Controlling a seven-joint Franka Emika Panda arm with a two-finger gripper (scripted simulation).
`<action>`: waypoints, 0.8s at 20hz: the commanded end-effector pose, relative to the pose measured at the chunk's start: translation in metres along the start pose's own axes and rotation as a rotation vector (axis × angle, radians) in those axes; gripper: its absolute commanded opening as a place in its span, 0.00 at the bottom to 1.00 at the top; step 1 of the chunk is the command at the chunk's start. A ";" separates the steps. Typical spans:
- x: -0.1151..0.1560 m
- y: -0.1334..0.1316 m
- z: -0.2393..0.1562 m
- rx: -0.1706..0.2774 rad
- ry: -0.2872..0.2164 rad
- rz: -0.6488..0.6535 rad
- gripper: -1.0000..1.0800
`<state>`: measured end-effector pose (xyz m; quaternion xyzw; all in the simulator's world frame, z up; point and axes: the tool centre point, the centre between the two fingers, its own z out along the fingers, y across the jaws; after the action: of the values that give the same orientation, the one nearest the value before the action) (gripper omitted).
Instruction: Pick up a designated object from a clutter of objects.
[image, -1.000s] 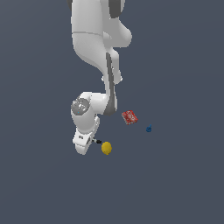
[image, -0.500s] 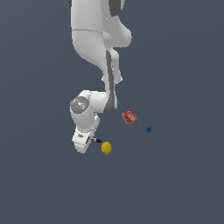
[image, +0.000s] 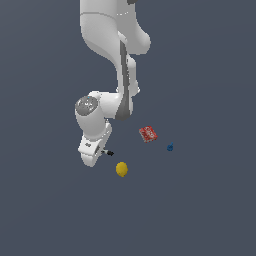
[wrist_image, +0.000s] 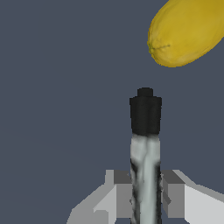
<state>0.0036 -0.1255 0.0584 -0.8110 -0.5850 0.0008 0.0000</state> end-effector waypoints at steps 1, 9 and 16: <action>-0.006 -0.006 -0.017 -0.001 -0.001 0.000 0.00; -0.027 -0.030 -0.081 -0.001 -0.001 0.000 0.00; -0.046 -0.052 -0.141 -0.001 0.001 -0.001 0.00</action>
<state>-0.0535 -0.1505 0.1858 -0.8109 -0.5851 0.0003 -0.0001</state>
